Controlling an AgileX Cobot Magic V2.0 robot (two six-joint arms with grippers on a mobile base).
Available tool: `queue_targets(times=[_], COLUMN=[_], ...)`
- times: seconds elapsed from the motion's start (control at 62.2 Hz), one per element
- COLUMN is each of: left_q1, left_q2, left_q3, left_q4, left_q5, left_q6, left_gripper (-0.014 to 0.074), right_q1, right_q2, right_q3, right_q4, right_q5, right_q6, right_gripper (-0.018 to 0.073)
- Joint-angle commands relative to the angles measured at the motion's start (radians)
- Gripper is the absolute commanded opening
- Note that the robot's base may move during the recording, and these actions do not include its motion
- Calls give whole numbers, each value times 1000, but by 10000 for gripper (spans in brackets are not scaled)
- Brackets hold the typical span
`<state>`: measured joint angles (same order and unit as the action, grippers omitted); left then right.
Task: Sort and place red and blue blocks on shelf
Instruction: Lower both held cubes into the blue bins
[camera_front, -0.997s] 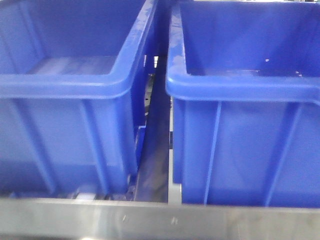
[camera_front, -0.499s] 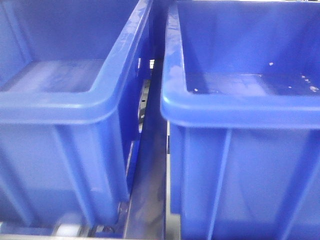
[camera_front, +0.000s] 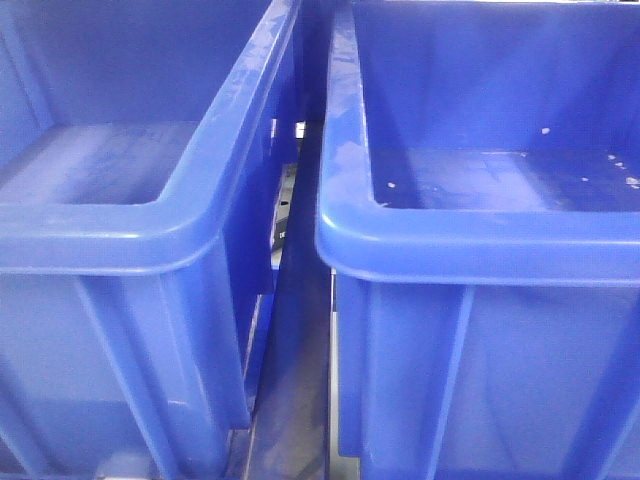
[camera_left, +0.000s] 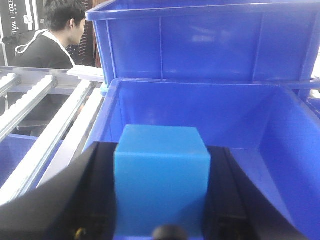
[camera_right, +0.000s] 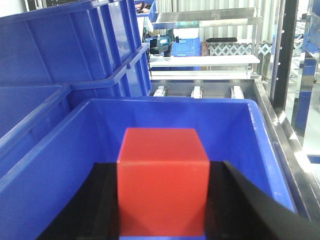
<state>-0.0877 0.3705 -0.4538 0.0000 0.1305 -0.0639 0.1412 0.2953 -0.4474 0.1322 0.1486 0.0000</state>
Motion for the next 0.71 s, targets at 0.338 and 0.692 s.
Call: queue_targets(times=[0.338, 0.692], left_q1=[-1, -1], left_q2=[5, 31], left_q3=[-29, -31], left_q4=[-8, -8], left_q5=[-87, -85], left_q6=[-3, -3], left_gripper=[134, 134], right_q1=[-4, -4], right_q2=[8, 46], right_q3=[-25, -29], right_q4=[1, 3], right_q5=[-108, -19], right_q6=[-10, -10], right_gripper=[48, 55])
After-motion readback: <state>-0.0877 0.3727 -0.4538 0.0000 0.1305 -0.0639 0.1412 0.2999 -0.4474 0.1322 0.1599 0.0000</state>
